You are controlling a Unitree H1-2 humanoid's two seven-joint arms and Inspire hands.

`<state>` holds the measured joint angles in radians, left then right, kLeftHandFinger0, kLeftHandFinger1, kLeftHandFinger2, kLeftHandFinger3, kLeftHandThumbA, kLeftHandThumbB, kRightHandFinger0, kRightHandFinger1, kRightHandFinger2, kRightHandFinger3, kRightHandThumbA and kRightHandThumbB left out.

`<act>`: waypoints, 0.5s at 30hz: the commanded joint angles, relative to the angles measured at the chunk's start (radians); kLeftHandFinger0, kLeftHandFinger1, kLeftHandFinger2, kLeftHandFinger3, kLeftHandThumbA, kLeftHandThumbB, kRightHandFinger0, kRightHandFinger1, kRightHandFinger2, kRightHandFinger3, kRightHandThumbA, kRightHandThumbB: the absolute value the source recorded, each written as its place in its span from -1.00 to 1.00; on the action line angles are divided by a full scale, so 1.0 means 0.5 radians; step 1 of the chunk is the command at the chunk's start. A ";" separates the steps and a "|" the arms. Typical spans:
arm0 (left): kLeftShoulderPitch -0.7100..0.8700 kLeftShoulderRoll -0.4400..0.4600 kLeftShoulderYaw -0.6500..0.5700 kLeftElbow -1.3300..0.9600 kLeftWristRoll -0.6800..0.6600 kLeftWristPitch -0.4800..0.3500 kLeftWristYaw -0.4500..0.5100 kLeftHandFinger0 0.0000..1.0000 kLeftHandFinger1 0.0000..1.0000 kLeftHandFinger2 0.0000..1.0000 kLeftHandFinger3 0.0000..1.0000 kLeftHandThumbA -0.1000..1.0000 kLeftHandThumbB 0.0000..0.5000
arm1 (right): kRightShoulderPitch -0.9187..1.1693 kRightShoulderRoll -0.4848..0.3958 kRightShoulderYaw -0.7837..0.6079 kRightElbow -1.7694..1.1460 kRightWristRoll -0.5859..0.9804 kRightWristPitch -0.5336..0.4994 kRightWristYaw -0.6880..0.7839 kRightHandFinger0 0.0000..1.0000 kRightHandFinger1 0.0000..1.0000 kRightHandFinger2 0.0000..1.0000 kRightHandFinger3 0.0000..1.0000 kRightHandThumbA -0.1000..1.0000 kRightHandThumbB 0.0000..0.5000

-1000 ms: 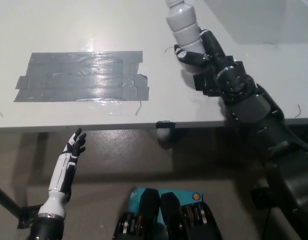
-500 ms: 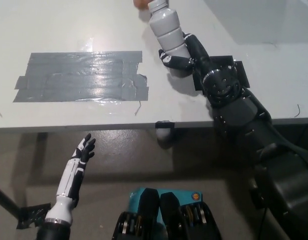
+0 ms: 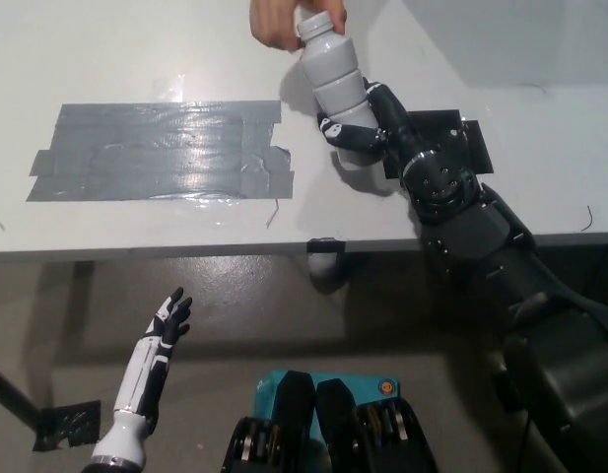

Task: A white bottle is kept in the middle of the desk infront of the robot and the robot picks it up with its right hand and passes it to a person

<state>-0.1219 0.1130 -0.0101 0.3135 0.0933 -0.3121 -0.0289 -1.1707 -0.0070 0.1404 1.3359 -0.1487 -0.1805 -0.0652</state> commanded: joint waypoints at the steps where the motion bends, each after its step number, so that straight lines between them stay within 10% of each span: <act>1: 0.006 0.008 -0.023 -0.056 0.011 -0.054 -0.009 1.00 1.00 1.00 1.00 1.00 -0.16 | -0.085 -0.021 -0.019 -0.039 0.013 -0.035 0.001 -0.90 0.18 0.80 0.72 -1.00 -0.38; 13: -0.015 0.024 -0.028 -0.042 0.012 -0.055 -0.005 1.00 1.00 1.00 1.00 1.00 -0.18 | -0.082 -0.024 -0.012 -0.048 0.000 -0.027 -0.014 -0.84 0.25 0.86 0.76 -1.00 -0.37; 14: -0.012 0.020 -0.025 -0.048 -0.007 -0.036 -0.015 1.00 1.00 1.00 1.00 0.99 -0.17 | -0.076 -0.023 -0.013 -0.049 -0.002 -0.033 -0.033 -0.57 0.52 1.00 1.00 -1.00 -0.22; 15: -0.014 0.019 -0.025 -0.045 -0.014 -0.038 -0.019 1.00 1.00 1.00 1.00 0.99 -0.21 | -0.073 -0.021 -0.019 -0.048 0.001 -0.035 -0.053 0.44 1.00 1.00 1.00 -1.00 0.14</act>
<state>-0.1223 0.1139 -0.0204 0.3139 0.0951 -0.3149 -0.0292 -1.1708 -0.0075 0.1387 1.3343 -0.1485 -0.1805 -0.0657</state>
